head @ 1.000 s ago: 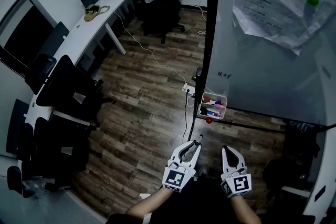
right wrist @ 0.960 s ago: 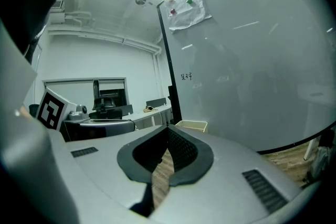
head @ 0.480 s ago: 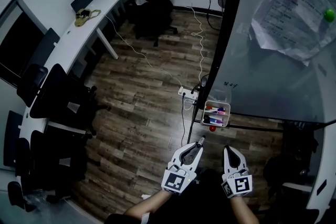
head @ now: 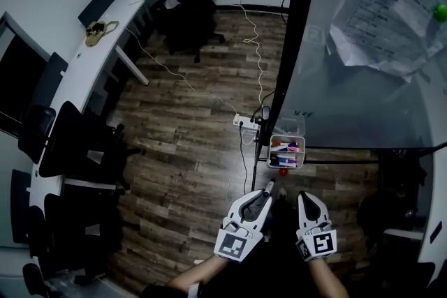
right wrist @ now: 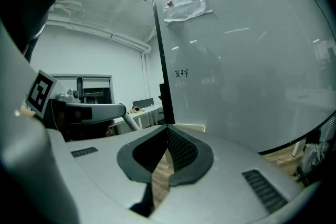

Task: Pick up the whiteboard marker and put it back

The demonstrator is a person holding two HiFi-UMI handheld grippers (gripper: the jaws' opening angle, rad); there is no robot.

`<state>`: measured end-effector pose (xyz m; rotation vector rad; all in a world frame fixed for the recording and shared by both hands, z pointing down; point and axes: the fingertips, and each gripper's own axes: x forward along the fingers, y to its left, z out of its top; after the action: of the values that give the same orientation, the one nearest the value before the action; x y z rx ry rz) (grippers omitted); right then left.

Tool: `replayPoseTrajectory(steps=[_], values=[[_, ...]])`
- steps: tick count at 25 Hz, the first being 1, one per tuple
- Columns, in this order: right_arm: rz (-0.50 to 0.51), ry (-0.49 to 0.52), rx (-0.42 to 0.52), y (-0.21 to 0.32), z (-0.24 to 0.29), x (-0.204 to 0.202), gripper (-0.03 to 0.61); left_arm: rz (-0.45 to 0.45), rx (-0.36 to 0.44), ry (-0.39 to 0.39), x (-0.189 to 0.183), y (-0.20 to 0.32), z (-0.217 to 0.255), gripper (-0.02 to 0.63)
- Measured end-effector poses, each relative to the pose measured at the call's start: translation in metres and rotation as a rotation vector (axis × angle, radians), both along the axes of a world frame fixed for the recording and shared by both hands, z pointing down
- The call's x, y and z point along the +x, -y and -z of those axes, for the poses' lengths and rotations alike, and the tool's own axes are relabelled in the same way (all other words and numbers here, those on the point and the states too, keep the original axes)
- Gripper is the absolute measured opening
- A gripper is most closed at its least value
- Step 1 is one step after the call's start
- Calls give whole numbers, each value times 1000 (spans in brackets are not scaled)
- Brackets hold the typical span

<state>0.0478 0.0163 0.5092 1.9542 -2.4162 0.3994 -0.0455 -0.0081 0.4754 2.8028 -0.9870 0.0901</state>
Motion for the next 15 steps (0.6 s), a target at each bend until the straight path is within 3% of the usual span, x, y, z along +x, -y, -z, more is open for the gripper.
replayPoseTrajectory(steps=[15], values=[[22,-22,-12,29,-2,22,14,-6,35,-39,27,34,19,75]])
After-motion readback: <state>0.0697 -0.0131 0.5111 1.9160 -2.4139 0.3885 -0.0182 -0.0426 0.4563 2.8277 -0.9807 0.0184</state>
